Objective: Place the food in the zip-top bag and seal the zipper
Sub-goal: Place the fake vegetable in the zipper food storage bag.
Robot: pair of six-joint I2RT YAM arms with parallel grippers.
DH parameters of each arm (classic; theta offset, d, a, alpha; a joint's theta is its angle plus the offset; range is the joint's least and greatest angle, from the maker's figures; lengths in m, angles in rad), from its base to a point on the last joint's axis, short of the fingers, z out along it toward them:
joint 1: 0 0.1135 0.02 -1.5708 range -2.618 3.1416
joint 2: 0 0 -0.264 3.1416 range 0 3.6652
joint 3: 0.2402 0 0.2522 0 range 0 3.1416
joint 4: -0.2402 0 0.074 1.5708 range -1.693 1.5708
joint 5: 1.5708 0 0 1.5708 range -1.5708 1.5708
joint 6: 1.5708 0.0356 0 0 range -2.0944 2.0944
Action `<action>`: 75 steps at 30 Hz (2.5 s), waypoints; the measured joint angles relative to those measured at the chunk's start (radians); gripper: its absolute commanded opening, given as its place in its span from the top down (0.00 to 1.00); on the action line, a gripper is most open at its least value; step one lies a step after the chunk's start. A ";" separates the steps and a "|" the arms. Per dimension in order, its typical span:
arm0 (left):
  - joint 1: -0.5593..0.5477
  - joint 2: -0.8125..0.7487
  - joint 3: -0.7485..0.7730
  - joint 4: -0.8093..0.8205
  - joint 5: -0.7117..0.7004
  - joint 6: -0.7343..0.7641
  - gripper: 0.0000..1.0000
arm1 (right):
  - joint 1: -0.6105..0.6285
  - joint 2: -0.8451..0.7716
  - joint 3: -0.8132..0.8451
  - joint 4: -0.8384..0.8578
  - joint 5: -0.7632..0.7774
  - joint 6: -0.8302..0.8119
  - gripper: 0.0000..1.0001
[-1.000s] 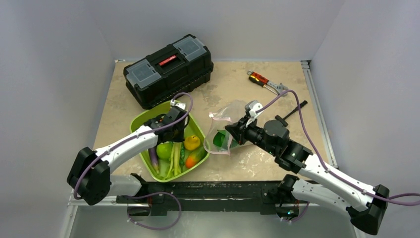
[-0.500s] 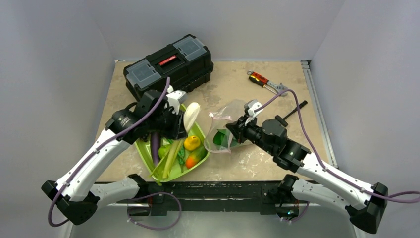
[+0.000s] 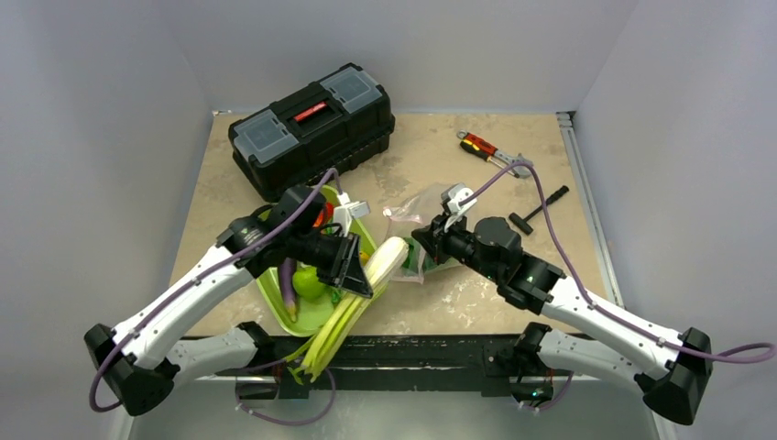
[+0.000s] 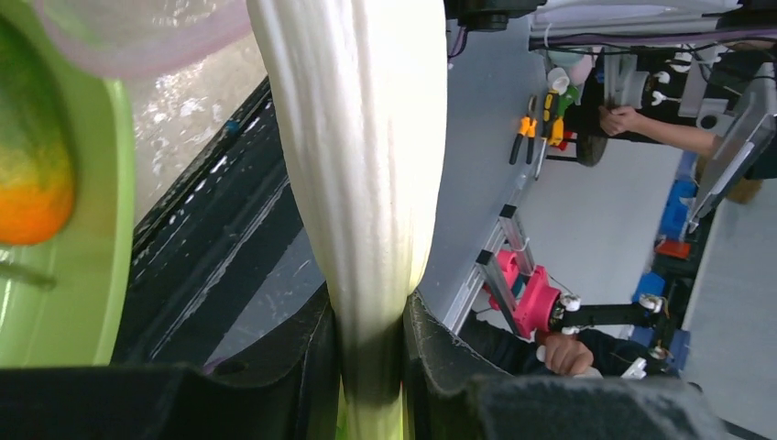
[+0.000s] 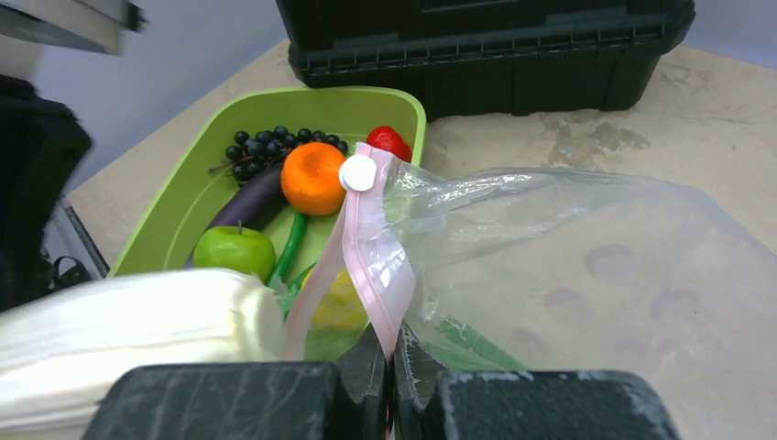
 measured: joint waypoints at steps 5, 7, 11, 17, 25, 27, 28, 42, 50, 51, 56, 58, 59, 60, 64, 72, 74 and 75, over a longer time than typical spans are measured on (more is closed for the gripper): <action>-0.028 0.122 0.000 0.108 0.021 -0.068 1.00 | 0.010 -0.020 0.000 0.007 -0.036 -0.014 1.00; -0.028 0.164 0.000 0.119 0.023 -0.088 1.00 | 0.014 -0.035 0.000 0.013 -0.045 -0.025 1.00; -0.028 0.219 0.036 0.103 -0.021 -0.094 1.00 | 0.031 -0.072 -0.004 0.026 -0.076 -0.032 1.00; -0.027 0.246 0.100 0.087 -0.064 -0.086 1.00 | 0.036 -0.109 -0.024 0.053 -0.134 -0.042 1.00; -0.027 0.262 0.103 0.119 -0.152 -0.096 0.97 | 0.045 -0.087 -0.027 0.056 -0.174 -0.043 1.00; -0.028 0.258 0.103 0.124 -0.190 -0.096 0.92 | 0.045 -0.086 -0.027 0.058 -0.176 -0.042 1.00; -0.031 0.254 0.103 0.131 -0.209 -0.097 0.88 | 0.045 -0.084 -0.027 0.060 -0.178 -0.040 1.00; -0.177 0.304 0.097 0.266 -0.611 -0.159 0.46 | 0.045 -0.048 -0.029 0.068 -0.090 0.117 1.00; -0.202 0.166 -0.047 0.256 -0.720 -0.167 0.39 | 0.045 -0.011 -0.026 0.043 -0.071 0.212 1.00; -0.209 0.148 -0.049 0.246 -0.733 -0.167 0.39 | 0.045 0.002 -0.021 0.040 -0.071 0.221 1.00; -0.280 0.058 -0.083 0.202 -0.786 -0.165 0.40 | 0.045 0.074 0.014 0.034 -0.064 0.255 1.00; -0.312 0.040 -0.106 0.170 -0.799 -0.168 0.41 | 0.045 0.088 0.023 0.034 -0.064 0.261 1.00; -0.328 0.038 -0.118 0.153 -0.805 -0.173 0.41 | 0.045 0.092 0.025 0.034 -0.064 0.262 1.00; -0.348 0.038 -0.131 0.137 -0.813 -0.177 0.41 | 0.045 0.094 0.026 0.034 -0.064 0.262 1.00; -0.447 0.034 -0.194 0.119 -0.855 -0.211 0.42 | 0.045 0.094 0.029 0.034 -0.058 0.262 1.00; -0.605 0.093 -0.243 0.129 -1.077 -0.295 0.38 | 0.045 0.094 0.032 0.033 -0.047 0.261 1.00; -0.638 0.151 -0.227 0.126 -1.128 -0.312 0.38 | 0.045 0.094 0.035 0.032 -0.047 0.261 1.00; -0.658 0.191 -0.211 0.121 -1.159 -0.319 0.40 | 0.045 0.094 0.036 0.032 -0.047 0.261 1.00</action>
